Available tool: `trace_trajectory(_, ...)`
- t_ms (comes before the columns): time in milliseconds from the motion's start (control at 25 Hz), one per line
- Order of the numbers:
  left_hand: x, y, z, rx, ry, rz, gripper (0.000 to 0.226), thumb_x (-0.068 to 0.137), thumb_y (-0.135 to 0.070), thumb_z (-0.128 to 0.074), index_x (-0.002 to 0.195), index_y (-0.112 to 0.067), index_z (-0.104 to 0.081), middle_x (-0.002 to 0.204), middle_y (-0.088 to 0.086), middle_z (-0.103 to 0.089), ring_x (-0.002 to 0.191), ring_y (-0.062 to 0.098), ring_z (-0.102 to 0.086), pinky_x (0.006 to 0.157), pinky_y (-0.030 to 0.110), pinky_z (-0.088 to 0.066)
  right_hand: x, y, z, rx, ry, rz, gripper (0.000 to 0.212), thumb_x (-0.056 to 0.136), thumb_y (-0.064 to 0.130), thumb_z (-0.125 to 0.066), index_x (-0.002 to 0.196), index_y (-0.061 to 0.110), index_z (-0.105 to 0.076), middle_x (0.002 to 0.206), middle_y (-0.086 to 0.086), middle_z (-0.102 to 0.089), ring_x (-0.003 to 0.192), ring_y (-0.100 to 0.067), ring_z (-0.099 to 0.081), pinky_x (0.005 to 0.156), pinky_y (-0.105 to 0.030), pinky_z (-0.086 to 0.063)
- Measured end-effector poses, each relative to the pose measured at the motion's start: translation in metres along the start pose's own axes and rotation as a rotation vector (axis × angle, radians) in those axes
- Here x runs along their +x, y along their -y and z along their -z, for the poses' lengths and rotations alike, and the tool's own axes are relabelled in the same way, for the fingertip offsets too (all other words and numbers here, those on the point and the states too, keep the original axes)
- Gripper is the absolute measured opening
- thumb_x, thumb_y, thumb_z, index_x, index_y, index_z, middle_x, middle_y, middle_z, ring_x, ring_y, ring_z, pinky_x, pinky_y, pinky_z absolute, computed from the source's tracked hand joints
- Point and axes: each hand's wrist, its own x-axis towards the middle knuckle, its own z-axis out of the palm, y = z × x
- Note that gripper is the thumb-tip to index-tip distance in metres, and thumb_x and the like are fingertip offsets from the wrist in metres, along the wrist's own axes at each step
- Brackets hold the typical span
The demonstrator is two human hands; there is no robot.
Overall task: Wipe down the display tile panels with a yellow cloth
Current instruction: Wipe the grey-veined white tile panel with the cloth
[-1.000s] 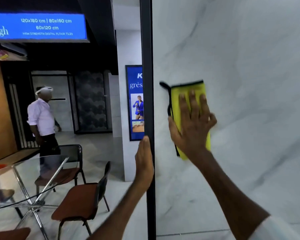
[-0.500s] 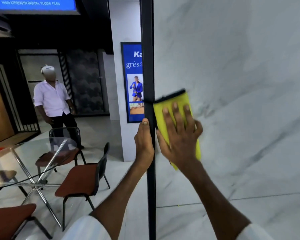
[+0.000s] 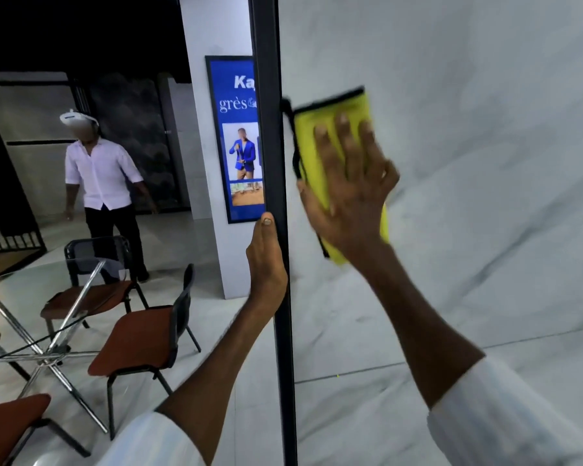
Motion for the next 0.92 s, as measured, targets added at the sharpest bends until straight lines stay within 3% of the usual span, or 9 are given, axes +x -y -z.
trace_trajectory(160,0.003,0.007,0.001,0.005,0.006,-0.019,0.092,0.084,-0.077,-0.047,0.153,-0.017,-0.048,0.151,-0.013,-0.050,0.143,0.004,-0.045,0.126,0.032,-0.031,-0.026,-0.030,0.002,-0.025,-0.034,-0.123,0.065,0.102,0.052,-0.054,0.157,0.019,-0.045,0.163,-0.013,-0.041,0.153,-0.035,-0.035,0.101,-0.058,-0.040)
trace_trajectory(320,0.005,0.012,0.001,-0.003,-0.023,-0.017,0.056,0.110,-0.046,-0.042,0.154,-0.012,-0.045,0.142,-0.017,-0.047,0.139,0.002,-0.043,0.116,0.018,-0.029,-0.183,-0.040,0.008,-0.030,0.134,-0.186,0.074,0.104,0.048,-0.051,0.165,0.016,-0.023,0.167,-0.020,-0.029,0.153,-0.046,-0.028,0.102,-0.066,-0.037)
trace_trajectory(400,0.003,0.009,0.000,0.011,-0.020,-0.013,0.051,0.112,-0.041,-0.040,0.155,-0.013,-0.045,0.139,-0.017,-0.048,0.133,-0.002,-0.043,0.113,0.016,-0.029,-0.246,-0.028,0.017,-0.031,0.230,-0.241,0.079,0.105,0.050,-0.048,0.168,0.019,-0.011,0.172,-0.015,-0.017,0.155,-0.046,-0.022,0.100,-0.068,-0.038)
trace_trajectory(480,0.002,0.007,0.001,0.013,-0.014,-0.008,0.050,0.112,-0.040,-0.040,0.155,-0.015,-0.044,0.134,-0.022,-0.049,0.129,-0.006,-0.043,0.112,0.015,-0.029,-0.248,-0.016,0.016,0.002,0.227,-0.272,0.078,0.105,0.051,-0.046,0.168,0.019,-0.010,0.172,-0.014,-0.015,0.156,-0.044,-0.020,0.100,-0.066,-0.038)
trace_trajectory(560,0.000,0.004,0.000,0.028,-0.005,-0.010,0.048,0.113,-0.035,-0.038,0.157,-0.015,-0.041,0.128,-0.028,-0.045,0.120,-0.015,-0.041,0.107,0.008,-0.028,-0.194,0.000,0.007,0.000,0.175,-0.223,0.074,0.104,0.050,-0.048,0.164,0.015,-0.023,0.168,-0.018,-0.027,0.153,-0.046,-0.027,0.102,-0.063,-0.039)
trace_trajectory(720,-0.003,-0.001,0.000,0.015,0.023,0.012,0.048,0.113,-0.033,-0.038,0.157,-0.016,-0.039,0.135,-0.021,-0.044,0.128,-0.006,-0.039,0.115,0.017,-0.027,-0.107,0.028,-0.005,-0.022,0.079,-0.250,0.069,0.102,0.051,-0.050,0.159,0.015,-0.032,0.164,-0.016,-0.034,0.151,-0.044,-0.035,0.101,-0.056,-0.036)
trace_trajectory(840,-0.001,0.001,0.001,-0.002,0.020,-0.006,0.040,0.113,-0.033,-0.038,0.151,-0.021,-0.043,0.125,-0.031,-0.046,0.119,-0.013,-0.043,0.110,0.015,-0.028,-0.180,0.051,-0.005,0.011,0.138,-0.228,0.071,0.102,0.050,-0.047,0.162,0.019,-0.026,0.167,-0.014,-0.030,0.152,-0.042,-0.031,0.103,-0.056,-0.034)
trace_trajectory(920,-0.001,0.003,0.002,0.023,0.041,-0.005,0.047,0.113,-0.035,-0.037,0.157,-0.018,-0.038,0.132,-0.028,-0.042,0.127,-0.008,-0.039,0.114,0.017,-0.026,-0.243,0.062,0.004,0.029,0.233,-0.212,0.073,0.101,0.050,-0.048,0.163,0.020,-0.022,0.170,-0.011,-0.021,0.152,-0.042,-0.026,0.102,-0.058,-0.035)
